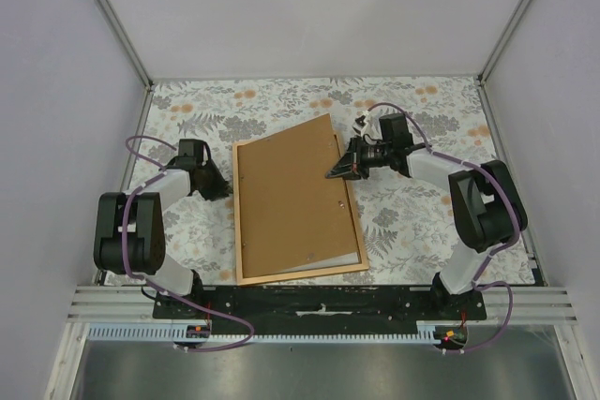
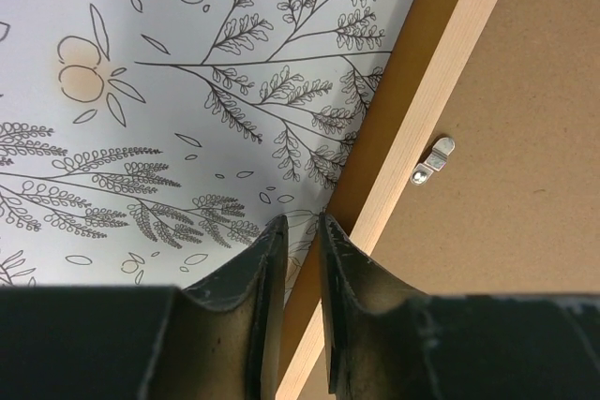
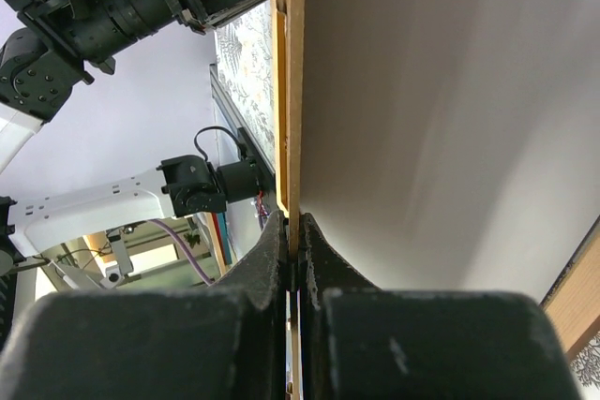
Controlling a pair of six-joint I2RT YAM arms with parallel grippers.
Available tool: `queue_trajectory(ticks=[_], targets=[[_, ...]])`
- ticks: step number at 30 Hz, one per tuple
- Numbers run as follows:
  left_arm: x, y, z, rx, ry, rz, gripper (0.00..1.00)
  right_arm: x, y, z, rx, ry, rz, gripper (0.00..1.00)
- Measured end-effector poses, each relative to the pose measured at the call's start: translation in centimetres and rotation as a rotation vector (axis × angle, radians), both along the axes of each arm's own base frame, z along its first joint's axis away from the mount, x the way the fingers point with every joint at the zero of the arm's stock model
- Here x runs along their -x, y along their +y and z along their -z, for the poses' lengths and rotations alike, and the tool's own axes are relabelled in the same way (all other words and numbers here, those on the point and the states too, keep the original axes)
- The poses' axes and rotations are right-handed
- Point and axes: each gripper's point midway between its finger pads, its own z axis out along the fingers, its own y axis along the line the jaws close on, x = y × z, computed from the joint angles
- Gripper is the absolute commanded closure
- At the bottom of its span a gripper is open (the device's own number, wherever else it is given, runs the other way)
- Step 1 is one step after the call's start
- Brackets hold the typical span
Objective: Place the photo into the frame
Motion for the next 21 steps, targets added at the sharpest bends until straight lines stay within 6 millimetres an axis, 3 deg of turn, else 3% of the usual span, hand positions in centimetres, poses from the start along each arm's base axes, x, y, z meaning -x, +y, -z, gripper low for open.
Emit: queue_trajectory(ticks=[4, 6, 8, 11, 14, 18, 21], targets=[[0.0, 0.1, 0.0, -0.004, 0.0, -0.002, 0.72, -0.1, 0.1, 0.5, 0.014, 0.015, -0.002, 1.0], [-0.1, 0.1, 0.0, -0.007, -0.001, -0.004, 0.72, -0.2, 0.1, 0.7, 0.022, 0.018, -0.003, 0.94], [-0.1, 0.2, 0.0, -0.009, -0.001, -0.005, 0.72, -0.3, 0.0, 0.8, 0.033, 0.023, -0.002, 0.8], [-0.2, 0.2, 0.0, -0.011, -0.001, -0.005, 0.72, -0.5, -0.2, 1.4, 0.082, 0.02, 0.007, 0.48], [-0.3, 0.1, 0.0, -0.008, -0.003, -0.002, 0.72, -0.4, -0.5, 2.6, 0.169, 0.01, 0.014, 0.29], [-0.3, 0.0, -0.1, -0.006, -0.004, 0.002, 0.72, -0.4, -1.8, 3.8, 0.328, -0.018, 0.023, 0.18], [-0.3, 0.0, -0.1, -0.007, -0.004, 0.002, 0.72, -1.0, -3.5, 3.5, 0.442, -0.064, 0.043, 0.14]])
